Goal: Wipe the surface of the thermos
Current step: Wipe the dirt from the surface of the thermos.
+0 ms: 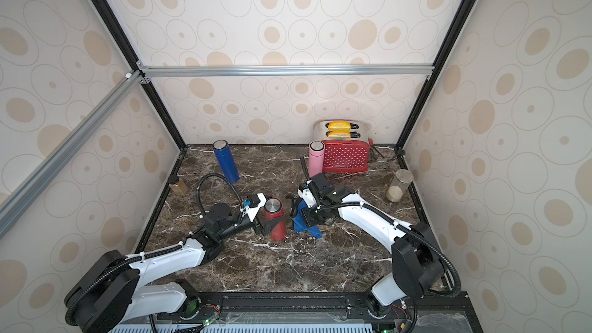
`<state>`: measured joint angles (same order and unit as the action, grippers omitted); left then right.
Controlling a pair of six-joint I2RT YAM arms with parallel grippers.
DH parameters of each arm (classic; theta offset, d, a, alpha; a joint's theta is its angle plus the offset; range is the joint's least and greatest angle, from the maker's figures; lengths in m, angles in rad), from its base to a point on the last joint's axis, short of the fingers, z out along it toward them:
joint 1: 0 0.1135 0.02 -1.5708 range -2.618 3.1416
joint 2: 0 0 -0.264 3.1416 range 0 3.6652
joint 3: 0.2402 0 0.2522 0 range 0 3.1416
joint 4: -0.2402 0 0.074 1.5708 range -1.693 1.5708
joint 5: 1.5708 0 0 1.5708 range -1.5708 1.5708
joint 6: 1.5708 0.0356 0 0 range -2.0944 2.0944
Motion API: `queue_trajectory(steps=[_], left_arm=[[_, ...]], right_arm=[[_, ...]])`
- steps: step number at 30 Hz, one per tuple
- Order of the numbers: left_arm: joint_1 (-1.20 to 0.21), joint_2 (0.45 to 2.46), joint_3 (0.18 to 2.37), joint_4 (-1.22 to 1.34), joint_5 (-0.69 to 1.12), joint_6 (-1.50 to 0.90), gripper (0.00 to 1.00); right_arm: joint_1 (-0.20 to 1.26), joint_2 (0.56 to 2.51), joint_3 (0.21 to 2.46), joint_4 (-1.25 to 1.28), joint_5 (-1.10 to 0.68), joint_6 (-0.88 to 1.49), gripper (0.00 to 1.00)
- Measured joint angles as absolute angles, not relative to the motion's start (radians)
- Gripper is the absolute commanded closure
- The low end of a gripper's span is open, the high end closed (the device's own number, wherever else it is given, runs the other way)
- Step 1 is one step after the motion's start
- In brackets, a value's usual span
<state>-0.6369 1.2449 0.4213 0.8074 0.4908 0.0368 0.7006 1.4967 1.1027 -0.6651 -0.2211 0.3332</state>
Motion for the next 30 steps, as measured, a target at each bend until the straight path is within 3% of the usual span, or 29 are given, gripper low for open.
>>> queue_trajectory(steps=[3, 8, 10, 13, 16, 23, 30], left_arm=[[-0.637, 1.248, 0.423, 0.799, 0.509, 0.037, 0.16], [-0.636, 1.248, 0.426, 0.786, 0.523, 0.039, 0.34], [-0.637, 1.248, 0.429, 0.784, 0.530, 0.036, 0.44], [-0.637, 1.251, 0.430, 0.784, 0.533, 0.036, 0.71], [-0.637, 1.262, 0.437, 0.788, 0.533, 0.035, 0.83], [-0.637, 1.297, 0.463, 0.795, 0.535, 0.029, 1.00], [-0.637, 1.308, 0.468, 0.801, 0.537, 0.029, 1.00]], right_arm=[[0.701, 1.493, 1.103, -0.676, -0.210, 0.333, 1.00], [0.701, 1.469, 1.104, -0.692, -0.204, 0.334, 1.00], [0.702, 1.449, 1.106, -0.696, -0.206, 0.336, 1.00], [0.713, 1.420, 1.131, -0.712, -0.201, 0.337, 1.00], [0.748, 1.395, 1.173, -0.725, -0.192, 0.336, 1.00], [0.825, 1.338, 1.259, -0.719, -0.178, 0.343, 1.00], [0.862, 1.372, 1.336, -0.712, -0.177, 0.352, 1.00]])
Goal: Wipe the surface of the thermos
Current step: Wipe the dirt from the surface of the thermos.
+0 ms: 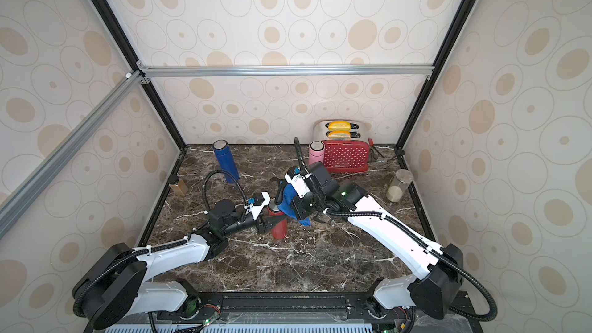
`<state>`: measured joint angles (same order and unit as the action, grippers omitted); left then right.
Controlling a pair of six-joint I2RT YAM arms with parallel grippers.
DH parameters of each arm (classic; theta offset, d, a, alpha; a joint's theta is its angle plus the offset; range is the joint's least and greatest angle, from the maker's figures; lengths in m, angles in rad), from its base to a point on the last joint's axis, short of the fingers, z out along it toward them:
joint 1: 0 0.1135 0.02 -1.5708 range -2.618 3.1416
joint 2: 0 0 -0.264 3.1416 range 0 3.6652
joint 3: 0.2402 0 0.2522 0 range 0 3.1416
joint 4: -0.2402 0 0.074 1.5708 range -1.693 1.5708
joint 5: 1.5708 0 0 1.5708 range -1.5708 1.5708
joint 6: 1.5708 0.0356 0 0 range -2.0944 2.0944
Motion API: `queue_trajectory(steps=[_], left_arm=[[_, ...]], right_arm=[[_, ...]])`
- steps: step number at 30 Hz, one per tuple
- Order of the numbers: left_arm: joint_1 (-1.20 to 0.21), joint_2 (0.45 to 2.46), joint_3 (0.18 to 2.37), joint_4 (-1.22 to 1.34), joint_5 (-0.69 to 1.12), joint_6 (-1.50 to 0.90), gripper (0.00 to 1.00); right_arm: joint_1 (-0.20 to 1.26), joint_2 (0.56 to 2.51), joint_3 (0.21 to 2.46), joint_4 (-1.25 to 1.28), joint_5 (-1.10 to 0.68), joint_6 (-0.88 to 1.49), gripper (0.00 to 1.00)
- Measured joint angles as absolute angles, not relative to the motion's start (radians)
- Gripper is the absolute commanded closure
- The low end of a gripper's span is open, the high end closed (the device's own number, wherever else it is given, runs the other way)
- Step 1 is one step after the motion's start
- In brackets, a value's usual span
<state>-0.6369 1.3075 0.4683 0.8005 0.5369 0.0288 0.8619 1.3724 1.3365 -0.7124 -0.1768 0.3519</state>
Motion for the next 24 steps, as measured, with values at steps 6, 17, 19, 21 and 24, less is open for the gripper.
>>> queue_trajectory(steps=[6, 17, 19, 21, 24], left_arm=[[-0.636, 1.308, 0.468, 0.800, 0.535, 0.025, 1.00], [-0.634, 1.307, 0.468, 0.798, 0.532, 0.019, 1.00], [-0.634, 1.306, 0.468, 0.796, 0.532, 0.020, 1.00], [-0.634, 1.306, 0.468, 0.796, 0.532, 0.020, 1.00], [-0.635, 1.306, 0.469, 0.796, 0.533, 0.022, 1.00]], right_arm=[[0.883, 1.411, 1.364, -0.715, -0.156, 0.361, 1.00], [0.904, 1.436, 1.402, -0.727, -0.114, 0.363, 1.00], [0.911, 1.435, 1.402, -0.726, -0.102, 0.363, 1.00], [0.915, 1.431, 1.402, -0.724, -0.095, 0.366, 1.00], [0.925, 1.423, 1.402, -0.712, -0.093, 0.367, 1.00]])
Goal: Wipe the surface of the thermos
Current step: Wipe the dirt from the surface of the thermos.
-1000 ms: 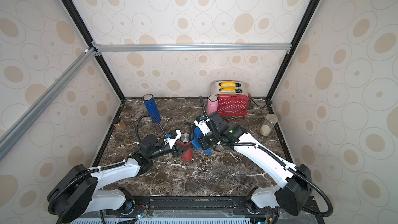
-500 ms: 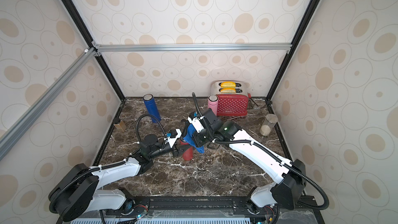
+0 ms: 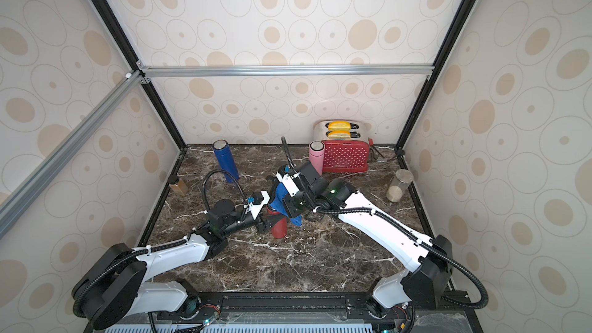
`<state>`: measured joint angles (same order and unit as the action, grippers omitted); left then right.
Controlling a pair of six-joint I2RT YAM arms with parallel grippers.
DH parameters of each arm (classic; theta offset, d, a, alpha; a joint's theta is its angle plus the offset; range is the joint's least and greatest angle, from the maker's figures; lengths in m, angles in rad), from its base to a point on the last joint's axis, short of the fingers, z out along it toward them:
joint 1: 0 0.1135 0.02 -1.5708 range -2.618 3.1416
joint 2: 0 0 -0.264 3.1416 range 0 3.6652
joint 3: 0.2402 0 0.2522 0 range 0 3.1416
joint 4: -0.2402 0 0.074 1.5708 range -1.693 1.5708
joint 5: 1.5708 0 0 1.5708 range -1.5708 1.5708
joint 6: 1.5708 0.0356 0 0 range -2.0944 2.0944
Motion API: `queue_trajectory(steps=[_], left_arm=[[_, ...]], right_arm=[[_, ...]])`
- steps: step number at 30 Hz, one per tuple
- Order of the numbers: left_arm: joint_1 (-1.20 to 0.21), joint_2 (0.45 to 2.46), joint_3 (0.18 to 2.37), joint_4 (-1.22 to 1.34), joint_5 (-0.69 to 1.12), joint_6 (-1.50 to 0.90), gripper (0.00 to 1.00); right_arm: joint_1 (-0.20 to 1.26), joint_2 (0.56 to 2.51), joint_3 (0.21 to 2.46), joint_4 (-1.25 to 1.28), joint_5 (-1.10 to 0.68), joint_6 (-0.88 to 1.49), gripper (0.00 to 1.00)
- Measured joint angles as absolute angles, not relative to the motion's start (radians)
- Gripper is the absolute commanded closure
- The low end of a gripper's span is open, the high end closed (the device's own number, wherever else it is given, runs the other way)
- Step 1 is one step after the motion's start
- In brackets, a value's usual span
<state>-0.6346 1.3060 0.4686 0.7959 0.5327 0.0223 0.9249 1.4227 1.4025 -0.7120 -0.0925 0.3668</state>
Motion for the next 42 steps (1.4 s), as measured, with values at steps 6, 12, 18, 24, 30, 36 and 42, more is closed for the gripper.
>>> queue_trajectory(steps=[6, 12, 18, 24, 30, 36, 42], left_arm=[[-0.635, 1.306, 0.472, 0.789, 0.533, 0.027, 1.00], [-0.635, 1.305, 0.472, 0.786, 0.532, 0.022, 1.00], [-0.628, 1.301, 0.472, 0.780, 0.527, 0.007, 1.00], [-0.630, 1.299, 0.472, 0.777, 0.526, 0.007, 1.00], [-0.636, 1.299, 0.472, 0.779, 0.529, 0.028, 1.00], [-0.637, 1.308, 0.480, 0.778, 0.533, 0.028, 1.00], [-0.636, 1.321, 0.491, 0.779, 0.537, 0.022, 1.00]], right_arm=[[0.947, 1.415, 1.400, -0.690, -0.090, 0.371, 1.00], [0.949, 1.415, 1.371, -0.640, -0.079, 0.381, 1.00], [0.949, 1.497, 1.409, -0.546, -0.062, 0.374, 1.00], [0.949, 1.562, 1.423, -0.440, -0.074, 0.369, 1.00], [0.963, 1.471, 1.328, -0.411, -0.054, 0.390, 1.00], [1.011, 1.369, 1.274, -0.503, -0.035, 0.423, 1.00], [1.028, 1.346, 1.240, -0.481, -0.012, 0.441, 1.00]])
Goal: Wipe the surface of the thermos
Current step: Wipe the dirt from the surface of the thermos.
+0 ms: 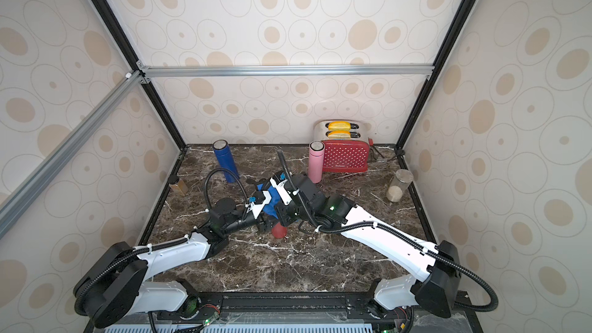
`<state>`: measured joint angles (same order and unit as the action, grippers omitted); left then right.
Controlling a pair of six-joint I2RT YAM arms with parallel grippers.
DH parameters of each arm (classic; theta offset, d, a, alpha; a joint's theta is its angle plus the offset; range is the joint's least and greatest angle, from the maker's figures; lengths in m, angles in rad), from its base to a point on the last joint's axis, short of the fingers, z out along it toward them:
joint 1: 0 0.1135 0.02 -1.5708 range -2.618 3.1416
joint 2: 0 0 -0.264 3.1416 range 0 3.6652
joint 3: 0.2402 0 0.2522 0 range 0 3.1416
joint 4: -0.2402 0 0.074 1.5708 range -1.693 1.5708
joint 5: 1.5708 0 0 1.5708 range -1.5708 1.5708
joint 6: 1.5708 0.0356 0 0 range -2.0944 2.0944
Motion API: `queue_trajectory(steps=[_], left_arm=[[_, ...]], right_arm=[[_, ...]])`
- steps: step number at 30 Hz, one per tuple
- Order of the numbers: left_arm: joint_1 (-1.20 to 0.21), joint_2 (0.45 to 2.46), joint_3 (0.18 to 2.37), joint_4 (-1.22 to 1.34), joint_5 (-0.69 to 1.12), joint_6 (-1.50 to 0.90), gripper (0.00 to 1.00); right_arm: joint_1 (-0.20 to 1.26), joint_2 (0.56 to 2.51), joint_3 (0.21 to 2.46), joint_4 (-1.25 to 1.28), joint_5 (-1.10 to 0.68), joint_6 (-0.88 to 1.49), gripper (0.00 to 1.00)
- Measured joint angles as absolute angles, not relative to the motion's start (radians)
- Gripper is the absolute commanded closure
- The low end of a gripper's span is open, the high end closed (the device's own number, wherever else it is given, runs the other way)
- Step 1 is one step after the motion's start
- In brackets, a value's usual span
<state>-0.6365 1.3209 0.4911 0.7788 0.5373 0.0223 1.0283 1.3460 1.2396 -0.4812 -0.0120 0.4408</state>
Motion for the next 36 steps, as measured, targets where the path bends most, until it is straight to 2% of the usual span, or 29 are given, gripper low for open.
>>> queue_trajectory(steps=[13, 27, 36], left_arm=[[-0.629, 1.321, 0.492, 0.778, 0.530, -0.007, 1.00], [-0.622, 1.321, 0.492, 0.779, 0.542, 0.001, 1.00], [-0.611, 1.321, 0.495, 0.769, 0.551, -0.019, 1.00]], right_arm=[[0.978, 1.482, 1.269, -0.263, -0.028, 0.439, 1.00], [1.005, 1.292, 1.112, -0.312, -0.025, 0.455, 1.00], [0.986, 1.401, 1.175, -0.257, -0.041, 0.453, 1.00]])
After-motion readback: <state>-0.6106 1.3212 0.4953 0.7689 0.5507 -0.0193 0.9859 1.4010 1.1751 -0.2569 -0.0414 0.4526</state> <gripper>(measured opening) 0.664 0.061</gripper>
